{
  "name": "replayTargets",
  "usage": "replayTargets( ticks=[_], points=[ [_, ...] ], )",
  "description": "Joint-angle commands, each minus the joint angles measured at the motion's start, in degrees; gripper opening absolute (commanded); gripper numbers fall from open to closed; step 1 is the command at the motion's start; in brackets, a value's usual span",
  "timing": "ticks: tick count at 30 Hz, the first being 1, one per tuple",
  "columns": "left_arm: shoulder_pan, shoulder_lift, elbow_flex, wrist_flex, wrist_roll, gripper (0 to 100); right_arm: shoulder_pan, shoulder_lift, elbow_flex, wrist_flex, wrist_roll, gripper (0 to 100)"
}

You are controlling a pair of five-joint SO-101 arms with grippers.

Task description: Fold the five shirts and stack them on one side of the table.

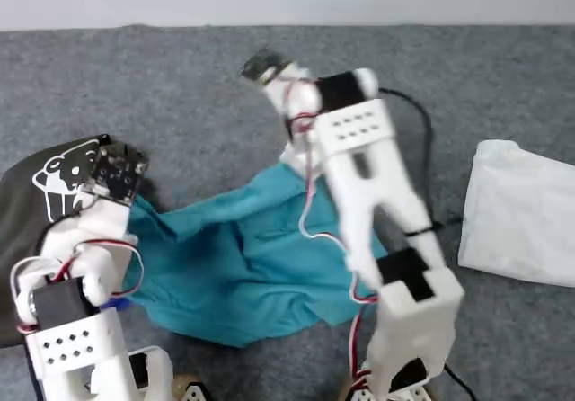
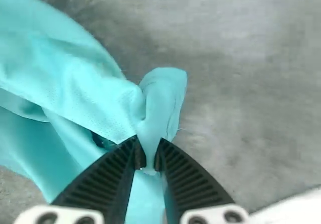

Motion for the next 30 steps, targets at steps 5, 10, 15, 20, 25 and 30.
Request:
replayTargets(
  ticks=[5, 10, 15, 20, 25, 30],
  points=[
    [0.7, -0.4, -12.0, -13.5, 0.4, 1, 9.3, -13.8, -3.3, -9.2, 4.1, 0.9],
    [0.9, -0.1, -16.6, -28.2, 0.4, 1, 12.6, -18.3, -3.3, -18.9, 5.8, 0.9],
    [2.3, -0.1, -17.3, -40.2, -0.1, 1, 14.2, -22.3, -3.3, -26.5, 5.8, 0.9],
    [5.0, -0.4, -21.6, -34.3, -3.2, 1, 13.8, -25.8, -3.3, -21.5, 5.8, 0.9],
    [10.4, -0.5, -23.9, -18.8, -3.3, 1, 13.2, -25.4, -2.0, -8.0, 5.7, 0.9],
    [16.4, -0.1, -23.4, -5.7, -3.3, 1, 13.2, -23.3, -1.2, 2.8, 5.5, 0.9]
  ],
)
